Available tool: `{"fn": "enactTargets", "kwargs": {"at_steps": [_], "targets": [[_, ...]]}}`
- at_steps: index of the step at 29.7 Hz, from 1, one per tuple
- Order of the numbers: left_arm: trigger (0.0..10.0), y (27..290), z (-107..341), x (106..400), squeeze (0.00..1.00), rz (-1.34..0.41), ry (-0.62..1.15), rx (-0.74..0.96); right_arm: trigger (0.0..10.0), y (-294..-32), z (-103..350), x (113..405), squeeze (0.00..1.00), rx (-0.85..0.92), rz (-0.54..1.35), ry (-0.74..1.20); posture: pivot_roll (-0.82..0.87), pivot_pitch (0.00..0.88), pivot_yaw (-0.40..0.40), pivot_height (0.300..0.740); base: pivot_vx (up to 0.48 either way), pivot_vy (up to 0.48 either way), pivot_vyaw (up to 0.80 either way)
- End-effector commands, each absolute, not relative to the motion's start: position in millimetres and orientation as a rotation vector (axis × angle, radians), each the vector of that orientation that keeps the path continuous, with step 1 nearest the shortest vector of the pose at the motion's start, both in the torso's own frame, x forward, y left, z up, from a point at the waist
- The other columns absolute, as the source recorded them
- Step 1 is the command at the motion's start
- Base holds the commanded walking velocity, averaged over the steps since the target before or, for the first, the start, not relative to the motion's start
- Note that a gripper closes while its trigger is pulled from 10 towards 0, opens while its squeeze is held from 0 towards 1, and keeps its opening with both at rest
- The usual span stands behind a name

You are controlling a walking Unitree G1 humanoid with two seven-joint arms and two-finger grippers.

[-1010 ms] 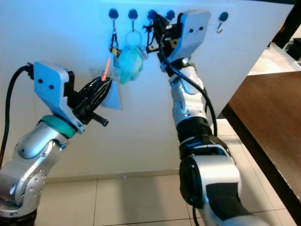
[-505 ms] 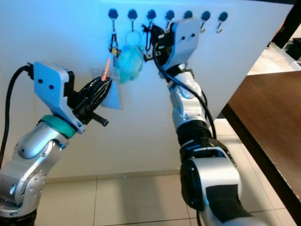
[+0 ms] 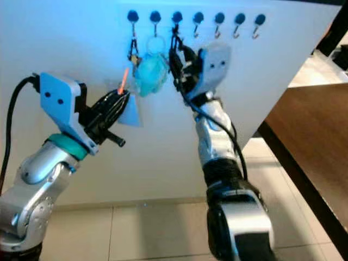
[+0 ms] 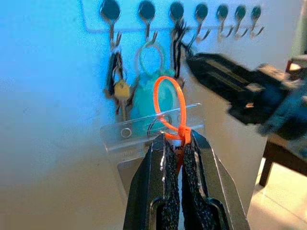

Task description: Hang keys on a hook

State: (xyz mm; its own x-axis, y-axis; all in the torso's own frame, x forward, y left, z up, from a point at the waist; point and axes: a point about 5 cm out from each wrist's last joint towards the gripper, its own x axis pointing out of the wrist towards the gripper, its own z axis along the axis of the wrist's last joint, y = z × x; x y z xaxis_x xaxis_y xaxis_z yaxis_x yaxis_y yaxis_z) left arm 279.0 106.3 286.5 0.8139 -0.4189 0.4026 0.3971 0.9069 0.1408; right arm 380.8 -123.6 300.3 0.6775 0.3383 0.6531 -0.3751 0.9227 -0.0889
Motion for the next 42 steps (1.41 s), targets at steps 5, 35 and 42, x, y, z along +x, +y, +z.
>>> {"fn": "enactTargets", "kwargs": {"at_steps": [5, 35, 42], "targets": [[10.0, 111, 274, 285, 0.0, -0.374, -0.398, 0.09, 10.0, -133, 286, 361, 0.0, 0.075, 0.408, -0.722, 0.08, 0.136, 0.062, 0.74, 0.0, 0.0, 0.0], [10.0, 121, 245, 297, 0.0, -0.234, -0.314, 0.154, 10.0, -134, 219, 340, 0.0, 0.092, 0.39, -0.455, 0.08, 0.098, 0.049, 0.74, 0.0, -0.064, 0.0], [10.0, 121, 245, 297, 0.0, -0.235, -0.316, 0.151, 10.0, -134, 220, 340, 0.0, 0.093, 0.388, -0.456, 0.08, 0.099, 0.051, 0.74, 0.0, -0.341, 0.0]]}}
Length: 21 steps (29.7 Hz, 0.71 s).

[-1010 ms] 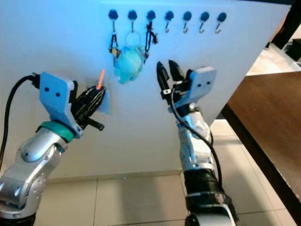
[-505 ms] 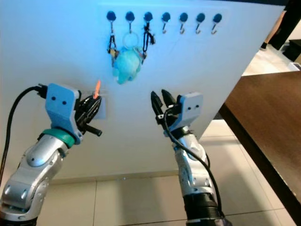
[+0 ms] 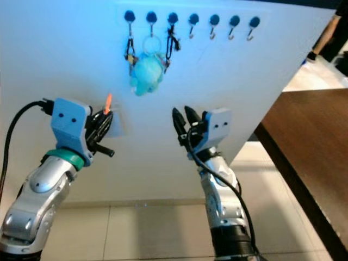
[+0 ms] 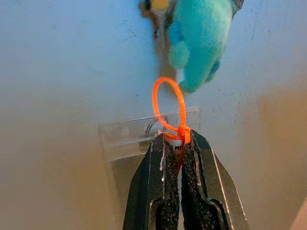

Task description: Hang keys on a hook

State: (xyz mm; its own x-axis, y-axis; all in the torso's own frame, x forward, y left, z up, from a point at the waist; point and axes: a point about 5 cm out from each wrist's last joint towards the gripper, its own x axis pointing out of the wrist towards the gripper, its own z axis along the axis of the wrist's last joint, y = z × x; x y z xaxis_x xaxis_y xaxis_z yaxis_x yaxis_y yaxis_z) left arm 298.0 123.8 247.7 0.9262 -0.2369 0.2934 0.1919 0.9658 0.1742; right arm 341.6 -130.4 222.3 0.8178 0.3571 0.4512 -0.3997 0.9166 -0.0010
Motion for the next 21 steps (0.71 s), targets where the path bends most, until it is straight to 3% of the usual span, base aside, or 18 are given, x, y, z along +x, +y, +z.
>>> {"fn": "enactTargets", "kwargs": {"at_steps": [1, 18, 21], "targets": [[10.0, 120.8, 245.2, 296.9, 0.0, -0.235, -0.316, 0.151, 10.0, -134.1, 220.5, 339.8, 0.0, 0.093, 0.388, -0.456, 0.08, 0.099, 0.051, 0.74, 0.0, -0.36, 0.0], [10.0, 122.5, 246.0, 299.3, 0.0, -0.222, -0.317, 0.146, 10.0, -133.5, 221.1, 338.4, 0.0, 0.095, 0.382, -0.45, 0.08, 0.098, 0.055, 0.74, 0.0, -0.379, 0.0], [10.0, 123.8, 244.4, 301.1, 0.0, -0.209, -0.292, 0.11, 10.0, -133.5, 221.1, 338.2, 0.0, 0.095, 0.382, -0.449, 0.08, 0.097, 0.055, 0.74, 0.0, 0.0, 0.0]]}}
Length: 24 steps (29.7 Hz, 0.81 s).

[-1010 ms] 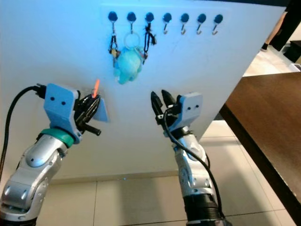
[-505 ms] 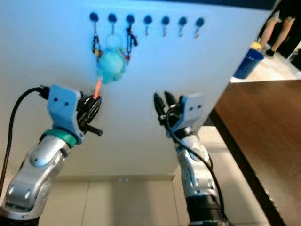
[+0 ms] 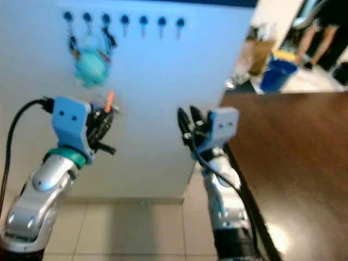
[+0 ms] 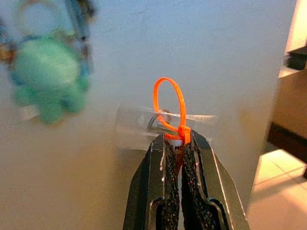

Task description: Hang keys on a hook

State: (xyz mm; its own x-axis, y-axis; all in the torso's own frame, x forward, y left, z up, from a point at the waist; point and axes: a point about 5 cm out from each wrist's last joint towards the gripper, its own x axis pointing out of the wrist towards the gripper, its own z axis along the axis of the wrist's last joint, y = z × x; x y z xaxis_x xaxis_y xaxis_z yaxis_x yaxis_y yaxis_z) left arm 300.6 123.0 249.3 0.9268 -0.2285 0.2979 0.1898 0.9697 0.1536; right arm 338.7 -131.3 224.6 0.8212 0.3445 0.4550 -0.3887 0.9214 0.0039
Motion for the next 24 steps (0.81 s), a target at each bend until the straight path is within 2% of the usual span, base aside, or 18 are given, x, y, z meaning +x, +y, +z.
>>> {"fn": "enactTargets", "kwargs": {"at_steps": [1, 6, 24], "targets": [[10.0, 124.8, 243.9, 302.3, 0.0, -0.201, -0.283, 0.106, 10.0, -133.5, 221.1, 338.2, 0.0, 0.094, 0.382, -0.449, 0.08, 0.096, 0.055, 0.74, 0.0, 0.465, 0.0], [10.0, 126.5, 244.7, 303.5, 0.0, -0.195, -0.287, 0.11, 10.0, -133.2, 221.4, 338.4, 0.0, 0.094, 0.384, -0.448, 0.08, 0.095, 0.054, 0.74, 0.0, 0.476, 0.0], [10.0, 123.1, 249.7, 301.2, 0.0, -0.212, -0.341, 0.146, 10.0, -131.8, 222.0, 338.4, 0.0, 0.09, 0.388, -0.452, 0.08, 0.084, 0.057, 0.74, 0.0, 0.0, 0.0]]}}
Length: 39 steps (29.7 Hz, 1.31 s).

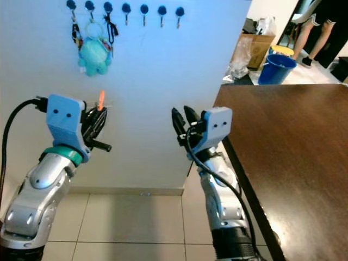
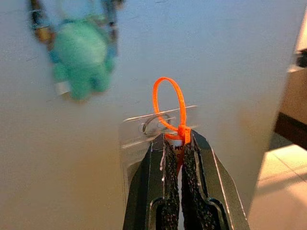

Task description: Hang keys on a hook

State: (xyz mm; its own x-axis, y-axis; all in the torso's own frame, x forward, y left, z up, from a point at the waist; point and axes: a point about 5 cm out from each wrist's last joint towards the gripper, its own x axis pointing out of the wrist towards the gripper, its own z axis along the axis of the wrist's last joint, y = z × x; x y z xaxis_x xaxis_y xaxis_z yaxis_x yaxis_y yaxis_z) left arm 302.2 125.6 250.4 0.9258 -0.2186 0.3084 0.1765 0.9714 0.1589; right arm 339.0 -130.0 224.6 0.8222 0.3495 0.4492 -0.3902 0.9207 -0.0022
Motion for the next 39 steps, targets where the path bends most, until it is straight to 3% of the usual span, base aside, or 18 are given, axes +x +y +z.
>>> {"fn": "enactTargets", "kwargs": {"at_steps": [1, 15, 19, 28, 39], "targets": [[10.0, 123, 251, 301, 0.0, -0.21, -0.349, 0.15, 10.0, -132, 223, 338, 0.0, 0.093, 0.388, -0.456, 0.08, 0.086, 0.057, 0.74, 0.0, 0.0, 0.0], [10.0, 119, 285, 304, 0.0, -0.161, -0.503, 0.147, 10.0, -140, 218, 339, 0.0, 0.078, 0.346, -0.441, 0.07, 0.091, 0.057, 0.74, 0.348, 0.0, 0.0], [10.0, 120, 299, 305, 0.0, -0.146, -0.554, 0.127, 10.0, -141, 197, 338, 0.0, -0.064, 0.357, -0.386, 0.07, 0.091, 0.054, 0.74, 0.48, 0.0, 0.0], [10.0, 133, 326, 295, 0.0, -0.093, -0.662, 0.091, 10.0, -148, 169, 332, 0.0, -0.125, 0.396, -0.287, 0.08, 0.096, 0.05, 0.74, 0.423, 0.0, 0.0], [10.0, 126, 345, 275, 0.0, -0.21, -0.767, 0.16, 10.0, -151, 140, 318, 0.0, -0.237, 0.517, -0.196, 0.08, 0.1, 0.04, 0.74, 0.13, 0.0, 0.0]]}}
